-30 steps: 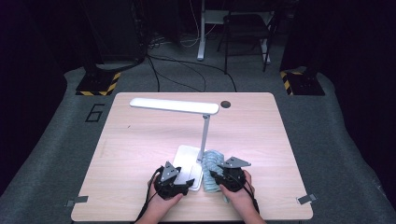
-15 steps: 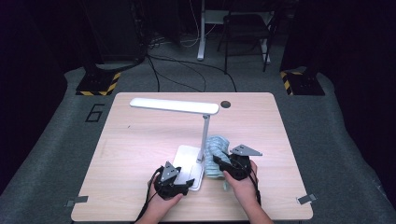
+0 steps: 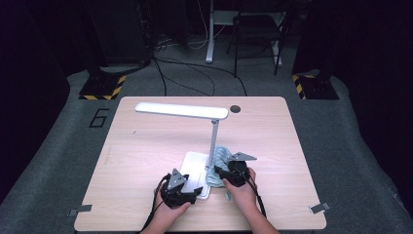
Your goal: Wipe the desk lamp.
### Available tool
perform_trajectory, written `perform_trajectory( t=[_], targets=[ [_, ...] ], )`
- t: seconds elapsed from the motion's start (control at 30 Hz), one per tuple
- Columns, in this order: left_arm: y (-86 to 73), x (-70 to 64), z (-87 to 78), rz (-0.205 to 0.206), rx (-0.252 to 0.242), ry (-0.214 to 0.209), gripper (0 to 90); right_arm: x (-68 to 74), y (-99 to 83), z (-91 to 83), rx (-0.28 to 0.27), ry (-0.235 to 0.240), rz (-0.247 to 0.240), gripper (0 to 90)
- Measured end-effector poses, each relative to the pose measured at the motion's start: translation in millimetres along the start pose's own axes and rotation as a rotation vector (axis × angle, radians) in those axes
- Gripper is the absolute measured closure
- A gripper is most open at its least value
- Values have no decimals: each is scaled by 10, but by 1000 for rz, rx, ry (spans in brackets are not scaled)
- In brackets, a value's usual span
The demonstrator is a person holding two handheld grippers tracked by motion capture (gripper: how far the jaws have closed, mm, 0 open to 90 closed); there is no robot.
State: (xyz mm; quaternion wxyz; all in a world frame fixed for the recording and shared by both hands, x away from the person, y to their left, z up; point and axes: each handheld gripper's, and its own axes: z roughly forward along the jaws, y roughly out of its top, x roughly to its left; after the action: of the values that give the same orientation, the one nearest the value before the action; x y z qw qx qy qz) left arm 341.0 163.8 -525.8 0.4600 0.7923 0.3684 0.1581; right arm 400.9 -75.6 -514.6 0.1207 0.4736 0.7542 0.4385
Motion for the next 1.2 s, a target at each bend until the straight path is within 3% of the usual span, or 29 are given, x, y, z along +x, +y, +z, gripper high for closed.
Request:
perform_trajectory(
  t=[0.27,0.47,0.67,0.83,1.2],
  targets=[
    [3,4,-7,3,8,-9,268,4,49,-107,-48,47,16,658],
    [4,5,-7,2,9,-13,271,32,143,-242,-103,108,40,663],
    [4,6,-7,2,8,-14,271,102,292,-396,-152,125,9,663],
    [4,5,-6,2,8,-13,271,111,387,-526,-188,156,22,664],
    [2,6,-4,11,5,-6,272,200,852,-913,-294,144,-77,663]
  ],
)
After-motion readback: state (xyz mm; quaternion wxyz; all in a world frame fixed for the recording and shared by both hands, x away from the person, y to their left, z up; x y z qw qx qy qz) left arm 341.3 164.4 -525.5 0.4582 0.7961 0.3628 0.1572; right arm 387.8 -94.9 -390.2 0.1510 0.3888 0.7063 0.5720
